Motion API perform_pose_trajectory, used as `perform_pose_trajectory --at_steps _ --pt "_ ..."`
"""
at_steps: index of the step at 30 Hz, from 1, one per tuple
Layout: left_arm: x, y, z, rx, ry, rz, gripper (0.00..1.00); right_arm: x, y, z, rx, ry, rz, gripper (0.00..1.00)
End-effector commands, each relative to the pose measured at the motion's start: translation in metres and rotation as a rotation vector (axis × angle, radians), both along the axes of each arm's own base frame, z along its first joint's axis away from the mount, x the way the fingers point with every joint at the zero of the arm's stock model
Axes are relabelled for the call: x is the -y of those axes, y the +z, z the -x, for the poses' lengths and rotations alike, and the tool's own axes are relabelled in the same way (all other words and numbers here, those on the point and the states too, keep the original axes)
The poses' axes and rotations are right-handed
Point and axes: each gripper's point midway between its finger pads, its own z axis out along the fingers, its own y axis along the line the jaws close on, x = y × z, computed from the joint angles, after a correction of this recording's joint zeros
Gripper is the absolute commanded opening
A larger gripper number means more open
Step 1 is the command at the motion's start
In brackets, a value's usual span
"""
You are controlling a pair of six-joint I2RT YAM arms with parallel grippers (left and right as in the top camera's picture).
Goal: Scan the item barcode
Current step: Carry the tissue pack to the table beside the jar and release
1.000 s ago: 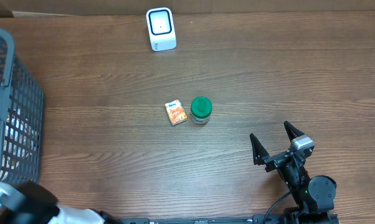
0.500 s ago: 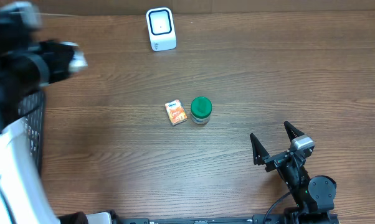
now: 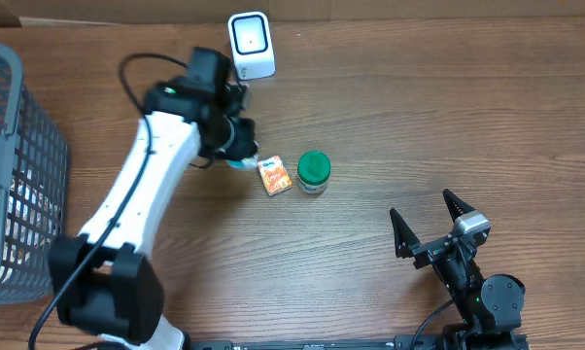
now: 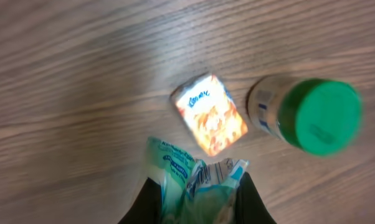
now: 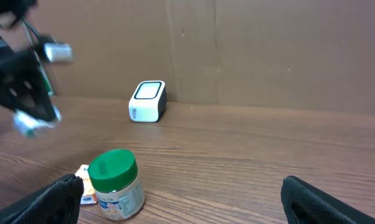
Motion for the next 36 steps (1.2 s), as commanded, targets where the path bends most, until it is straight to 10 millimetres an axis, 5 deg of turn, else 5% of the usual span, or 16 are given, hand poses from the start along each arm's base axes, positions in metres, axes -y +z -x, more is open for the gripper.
perform_pose_trajectory --at_steps 1,7,13,20,24,30,36 --pt "0.003 -0.034 0.002 -0.039 0.084 -0.005 0.05 -0.001 -0.002 0.000 0.003 0.002 -0.004 1.00" --pt "0.015 -0.074 0.004 -0.079 0.132 -0.009 0.04 -0.001 -0.002 0.000 0.003 0.002 -0.004 1.00" --pt "0.031 -0.089 0.007 -0.093 0.098 -0.016 0.05 -0.001 -0.002 0.000 0.003 0.002 -0.004 1.00" --pt "0.035 -0.089 0.006 -0.083 0.092 -0.012 0.38 -0.001 -0.002 0.000 0.003 0.002 -0.004 1.00" --pt "0.035 -0.088 0.005 -0.076 0.092 -0.009 0.66 -0.001 -0.002 0.000 0.003 0.002 -0.004 1.00" --pt "0.037 -0.070 -0.006 -0.032 0.097 0.005 0.79 -0.001 -0.002 0.000 0.003 0.002 -0.004 1.00" --pt "0.021 -0.012 -0.023 0.080 0.132 -0.057 0.79 -0.001 -0.002 0.000 0.003 0.002 -0.004 1.00"
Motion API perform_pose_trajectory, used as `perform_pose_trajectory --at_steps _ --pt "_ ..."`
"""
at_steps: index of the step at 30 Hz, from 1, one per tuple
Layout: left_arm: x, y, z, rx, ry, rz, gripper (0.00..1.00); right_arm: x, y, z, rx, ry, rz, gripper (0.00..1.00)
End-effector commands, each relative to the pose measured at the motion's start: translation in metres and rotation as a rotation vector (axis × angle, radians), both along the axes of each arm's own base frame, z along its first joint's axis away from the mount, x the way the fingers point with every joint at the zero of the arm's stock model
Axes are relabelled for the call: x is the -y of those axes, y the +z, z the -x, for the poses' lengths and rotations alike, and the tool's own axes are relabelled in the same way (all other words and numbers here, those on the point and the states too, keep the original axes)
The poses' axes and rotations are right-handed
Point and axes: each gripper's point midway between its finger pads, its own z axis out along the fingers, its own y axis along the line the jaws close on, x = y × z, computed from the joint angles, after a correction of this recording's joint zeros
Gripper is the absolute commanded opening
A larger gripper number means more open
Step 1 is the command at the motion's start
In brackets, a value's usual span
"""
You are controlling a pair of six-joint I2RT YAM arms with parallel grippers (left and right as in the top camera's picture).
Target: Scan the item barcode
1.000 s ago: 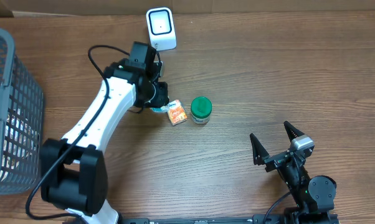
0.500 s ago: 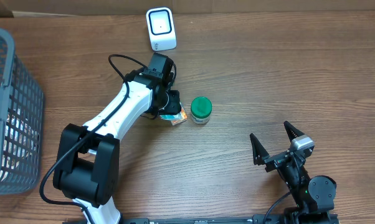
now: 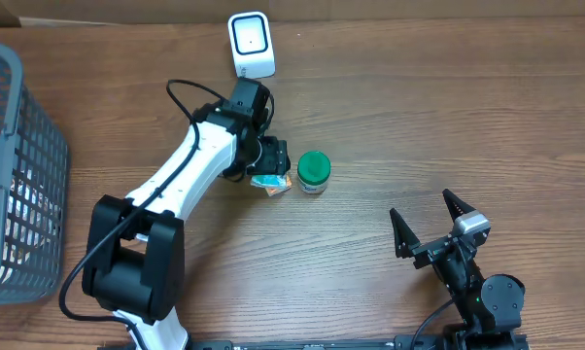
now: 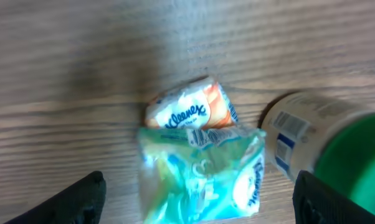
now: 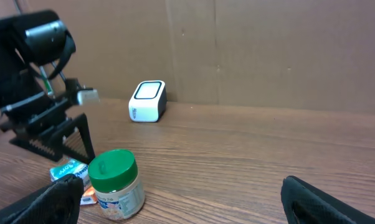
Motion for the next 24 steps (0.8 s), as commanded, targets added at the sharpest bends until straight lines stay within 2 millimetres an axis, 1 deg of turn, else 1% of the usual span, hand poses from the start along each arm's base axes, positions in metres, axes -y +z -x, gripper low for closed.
perform_pose_trajectory --at_steps 1,4,5,6,8,9,12,14,17,20,24 --pt "-0.013 0.064 -0.025 0.168 0.034 -0.044 0.79 -0.001 -0.002 0.000 0.003 0.002 -0.004 1.00" --pt "-0.026 0.103 -0.029 0.237 0.063 -0.092 0.81 -0.001 -0.002 0.000 0.003 0.002 -0.004 1.00" --pt "-0.036 0.130 -0.028 0.286 0.086 -0.107 0.85 -0.001 -0.002 0.000 0.003 0.002 -0.004 1.00" --pt "-0.041 0.143 -0.028 0.312 0.099 -0.110 0.89 -0.001 -0.002 0.000 0.003 0.002 -0.004 1.00" --pt "-0.051 0.165 -0.027 0.350 0.124 -0.103 0.97 -0.001 -0.002 0.000 0.003 0.002 -0.004 1.00" --pt "-0.057 0.177 -0.025 0.369 0.139 -0.098 1.00 -0.001 -0.002 0.000 0.003 0.002 -0.004 1.00" --pt "-0.076 0.203 -0.019 0.412 0.184 -0.085 0.99 -0.001 -0.002 0.000 0.003 0.002 -0.004 1.00" --pt "-0.091 0.219 -0.013 0.437 0.222 -0.083 1.00 -0.001 -0.002 0.000 0.003 0.002 -0.004 1.00" --pt "-0.115 0.234 -0.003 0.465 0.271 -0.090 0.99 -0.001 -0.002 0.000 0.003 0.002 -0.004 1.00" --pt "-0.141 0.245 0.008 0.478 0.334 -0.102 1.00 -0.001 -0.002 0.000 0.003 0.002 -0.004 1.00" --pt "-0.165 0.257 0.018 0.504 0.399 -0.101 0.99 -0.001 -0.002 0.000 0.003 0.002 -0.004 1.00"
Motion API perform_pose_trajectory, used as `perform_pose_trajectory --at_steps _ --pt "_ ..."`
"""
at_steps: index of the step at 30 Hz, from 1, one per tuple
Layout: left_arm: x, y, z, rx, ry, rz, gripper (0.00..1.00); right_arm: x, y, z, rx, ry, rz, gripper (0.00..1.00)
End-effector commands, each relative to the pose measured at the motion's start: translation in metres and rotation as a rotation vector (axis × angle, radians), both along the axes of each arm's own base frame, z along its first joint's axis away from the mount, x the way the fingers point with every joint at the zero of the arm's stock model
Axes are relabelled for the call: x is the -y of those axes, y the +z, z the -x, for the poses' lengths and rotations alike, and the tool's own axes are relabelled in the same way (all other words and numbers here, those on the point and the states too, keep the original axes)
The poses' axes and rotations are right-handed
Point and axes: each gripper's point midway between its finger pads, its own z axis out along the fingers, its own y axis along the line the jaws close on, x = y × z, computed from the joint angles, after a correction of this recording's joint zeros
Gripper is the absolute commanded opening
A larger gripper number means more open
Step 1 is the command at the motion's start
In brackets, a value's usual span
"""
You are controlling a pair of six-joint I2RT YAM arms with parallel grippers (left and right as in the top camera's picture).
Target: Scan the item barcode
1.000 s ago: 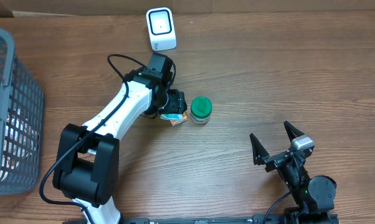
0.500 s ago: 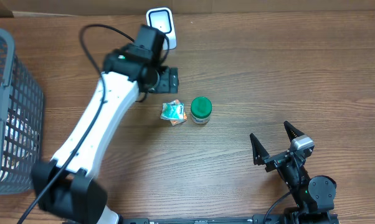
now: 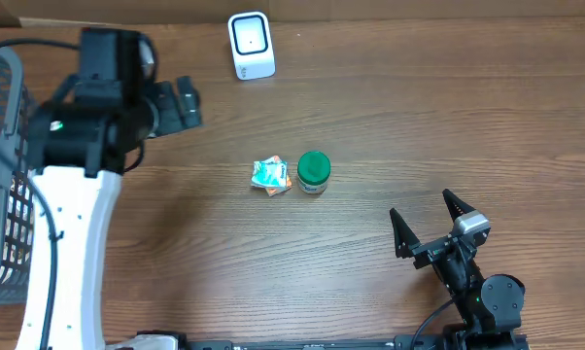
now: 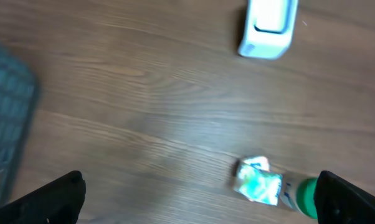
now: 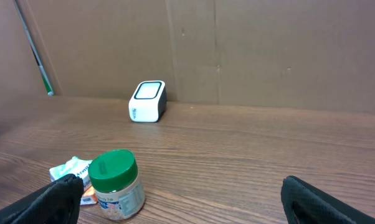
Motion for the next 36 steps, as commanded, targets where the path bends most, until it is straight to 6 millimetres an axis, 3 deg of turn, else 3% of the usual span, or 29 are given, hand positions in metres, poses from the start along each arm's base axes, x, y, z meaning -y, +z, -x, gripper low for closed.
perform_pose_trajectory --at_steps 1,9,14,18,21,27,30,36 --pt "-0.020 0.025 0.009 0.074 0.033 -0.003 0.98 -0.001 -0.002 0.000 0.004 0.002 -0.004 1.00" --pt "-0.042 0.079 0.013 0.218 0.060 0.029 1.00 -0.001 -0.002 0.000 0.004 0.002 -0.004 1.00" --pt "-0.074 0.125 0.025 0.334 0.156 0.008 1.00 -0.001 -0.002 0.000 0.004 0.002 -0.004 1.00" --pt "-0.110 0.146 0.043 0.379 0.272 -0.022 1.00 -0.001 -0.002 0.000 0.004 0.002 -0.004 1.00" --pt "-0.143 0.144 0.059 0.365 0.386 -0.032 1.00 -0.001 -0.002 0.000 0.004 0.002 -0.004 1.00" --pt "-0.211 0.117 0.099 0.267 0.674 0.000 1.00 -0.001 -0.002 0.000 0.004 0.002 -0.004 1.00" --pt "-0.230 0.107 0.107 0.242 0.765 0.027 1.00 -0.001 -0.002 0.000 0.004 0.002 -0.004 1.00" --pt "-0.272 0.065 0.120 0.104 0.944 0.067 0.99 -0.001 -0.002 0.000 0.004 0.002 -0.004 1.00"
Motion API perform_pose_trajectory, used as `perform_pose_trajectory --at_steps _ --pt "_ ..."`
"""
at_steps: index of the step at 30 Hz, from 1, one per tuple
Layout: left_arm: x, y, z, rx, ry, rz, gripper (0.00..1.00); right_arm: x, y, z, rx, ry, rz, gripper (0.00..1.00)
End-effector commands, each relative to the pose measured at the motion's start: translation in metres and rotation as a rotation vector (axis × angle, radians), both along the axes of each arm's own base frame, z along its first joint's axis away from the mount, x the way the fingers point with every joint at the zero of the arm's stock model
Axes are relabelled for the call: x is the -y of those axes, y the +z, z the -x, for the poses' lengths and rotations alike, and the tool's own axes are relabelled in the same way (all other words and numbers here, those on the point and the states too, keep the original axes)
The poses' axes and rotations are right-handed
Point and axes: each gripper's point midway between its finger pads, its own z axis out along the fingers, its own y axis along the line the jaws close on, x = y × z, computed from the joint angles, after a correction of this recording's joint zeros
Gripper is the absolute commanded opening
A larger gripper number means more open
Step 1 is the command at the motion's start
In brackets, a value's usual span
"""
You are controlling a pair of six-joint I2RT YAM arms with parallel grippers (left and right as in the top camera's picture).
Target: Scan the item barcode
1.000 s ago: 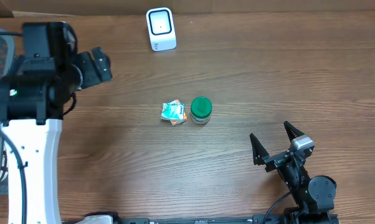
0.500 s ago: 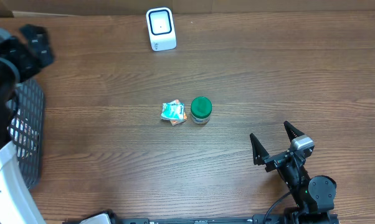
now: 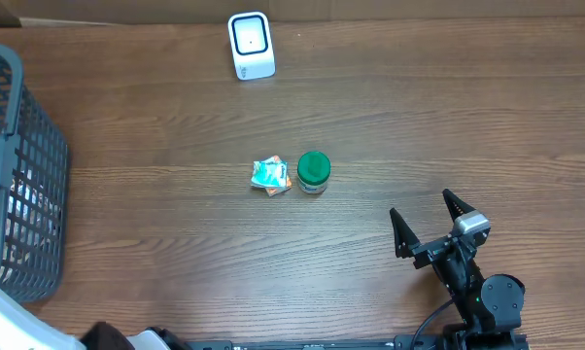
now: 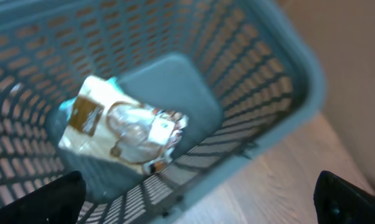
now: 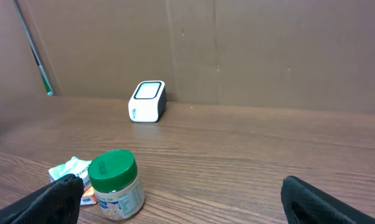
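The white barcode scanner (image 3: 251, 44) stands at the back of the table, also in the right wrist view (image 5: 147, 101). Mid-table a teal tissue pack (image 3: 268, 173) lies on an orange pack, touching a green-lidded jar (image 3: 313, 171). My left gripper (image 4: 200, 208) is open with nothing between its fingers, above the grey basket (image 4: 262, 93). Inside the basket lies a tan and silver packet (image 4: 122, 130). My right gripper (image 3: 421, 206) is open and empty near the front right, facing the jar (image 5: 114, 183).
The basket (image 3: 20, 175) stands at the table's left edge. Only a white part of the left arm (image 3: 11, 321) shows at the overhead view's bottom left. A cardboard wall runs behind the scanner.
My left arm was over the table's back left, its camera on the scanner and tissue packs. Now it has left the table area and the open gripper looks down into the basket. Right arm unmoved.
My left gripper was shut on the teal tissue pack beside the orange pack. Then it stood open with the teal pack lying on the orange one, next to the jar. Then it was high at the back left, and now it is over the basket.
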Motion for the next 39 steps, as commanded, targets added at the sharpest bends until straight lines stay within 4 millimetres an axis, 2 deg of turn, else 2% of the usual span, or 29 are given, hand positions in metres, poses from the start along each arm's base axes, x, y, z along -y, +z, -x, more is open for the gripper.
perform_pose_trajectory --at_steps 1,9,19,27,33,39 --pt "-0.027 -0.024 0.005 -0.049 0.115 0.066 1.00 -0.001 -0.002 0.000 0.003 0.002 -0.004 1.00" --pt "-0.058 -0.079 0.013 -0.218 0.195 0.173 1.00 -0.001 -0.002 0.000 0.003 0.002 -0.004 1.00" --pt "-0.076 -0.157 0.011 -0.391 0.213 0.262 1.00 -0.001 -0.002 0.000 0.003 0.002 -0.004 1.00" --pt "-0.083 -0.227 -0.022 -0.403 -0.067 0.210 1.00 -0.001 -0.002 0.000 0.003 0.002 -0.004 1.00" --pt "-0.091 -0.258 -0.032 -0.383 -0.126 0.152 0.99 -0.001 -0.002 0.000 0.003 0.002 -0.004 1.00" --pt "-0.097 -0.274 -0.040 -0.389 -0.196 0.078 1.00 -0.001 -0.002 0.000 0.003 0.002 -0.004 1.00"
